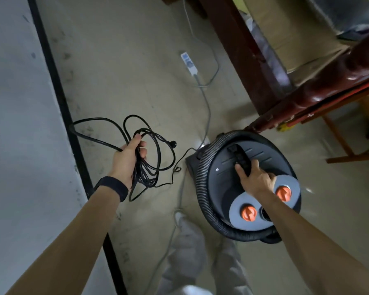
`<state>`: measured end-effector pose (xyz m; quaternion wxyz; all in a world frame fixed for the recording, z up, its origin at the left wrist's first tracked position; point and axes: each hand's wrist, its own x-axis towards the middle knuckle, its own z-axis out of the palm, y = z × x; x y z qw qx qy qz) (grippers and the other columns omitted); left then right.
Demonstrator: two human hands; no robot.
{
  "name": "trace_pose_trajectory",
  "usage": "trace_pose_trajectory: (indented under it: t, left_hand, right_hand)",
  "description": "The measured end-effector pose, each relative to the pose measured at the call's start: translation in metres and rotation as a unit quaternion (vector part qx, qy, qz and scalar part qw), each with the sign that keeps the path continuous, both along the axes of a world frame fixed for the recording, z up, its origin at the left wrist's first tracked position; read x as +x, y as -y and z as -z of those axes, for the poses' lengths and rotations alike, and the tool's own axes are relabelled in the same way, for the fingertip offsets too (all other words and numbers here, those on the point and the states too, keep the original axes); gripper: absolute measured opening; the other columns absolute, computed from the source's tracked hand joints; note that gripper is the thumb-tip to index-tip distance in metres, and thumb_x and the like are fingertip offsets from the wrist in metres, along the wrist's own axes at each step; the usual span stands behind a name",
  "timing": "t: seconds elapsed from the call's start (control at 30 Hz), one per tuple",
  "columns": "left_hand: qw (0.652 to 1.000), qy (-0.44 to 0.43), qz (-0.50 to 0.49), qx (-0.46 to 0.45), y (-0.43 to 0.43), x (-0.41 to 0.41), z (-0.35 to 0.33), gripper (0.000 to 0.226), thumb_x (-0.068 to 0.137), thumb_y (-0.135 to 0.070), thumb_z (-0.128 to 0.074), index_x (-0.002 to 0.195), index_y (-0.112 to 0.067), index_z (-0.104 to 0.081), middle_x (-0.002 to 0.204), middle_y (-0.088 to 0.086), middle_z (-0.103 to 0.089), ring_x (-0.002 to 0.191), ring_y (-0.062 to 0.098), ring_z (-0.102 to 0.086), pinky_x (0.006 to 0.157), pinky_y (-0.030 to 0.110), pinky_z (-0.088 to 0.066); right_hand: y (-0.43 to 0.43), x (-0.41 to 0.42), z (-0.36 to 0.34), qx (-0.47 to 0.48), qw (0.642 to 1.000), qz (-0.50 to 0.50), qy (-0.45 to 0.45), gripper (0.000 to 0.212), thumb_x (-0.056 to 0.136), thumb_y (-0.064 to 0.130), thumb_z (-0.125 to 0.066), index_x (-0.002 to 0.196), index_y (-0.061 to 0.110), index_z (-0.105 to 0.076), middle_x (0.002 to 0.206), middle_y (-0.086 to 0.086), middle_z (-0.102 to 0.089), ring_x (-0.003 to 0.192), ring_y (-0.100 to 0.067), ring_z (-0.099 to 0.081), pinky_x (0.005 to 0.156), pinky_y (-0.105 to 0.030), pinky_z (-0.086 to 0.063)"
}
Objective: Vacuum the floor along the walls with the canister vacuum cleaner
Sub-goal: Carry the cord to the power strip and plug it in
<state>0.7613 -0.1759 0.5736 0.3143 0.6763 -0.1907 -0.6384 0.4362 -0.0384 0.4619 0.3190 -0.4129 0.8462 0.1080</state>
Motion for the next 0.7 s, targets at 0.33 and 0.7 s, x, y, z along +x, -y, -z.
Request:
trace_pose_trajectory:
  t: [0.33, 0.7]
  left_hand:
    - [1.0, 0.004, 0.009, -0.008, 0.018, -0.01, -0.033, 0.027, 0.097, -0.039, -0.058, 0.082, -0.017, -0.059, 0.061, -0.003, -0.051, 0.056, 0.011, -0.046, 0.055, 0.019, -0.041]
    - [0.988, 0.007, 0.15, -0.045, 0.07, 0.019, -0.091, 0.035, 0.094, -0.048, -0.059, 0.088, -0.015, -0.067, 0.063, -0.001, -0.054, 0.059, 0.015, -0.049, 0.059, 0.027, -0.039]
  right_hand:
    - [0.014, 0.022, -0.013, 0.049, 0.998, -0.028, 0.029, 0.063, 0.103, 0.065, -0.025, 0.144, 0.017, -0.032, 0.127, -0.017, -0.067, 0.124, -0.035, -0.058, 0.115, -0.047, -0.022]
    - [0.083, 0.092, -0.118, -0.005, 0.978, 0.081, 0.191, 0.071, 0.1, 0.047, -0.057, 0.156, 0.009, -0.035, 0.156, -0.019, -0.04, 0.143, -0.038, -0.037, 0.115, -0.044, -0.033]
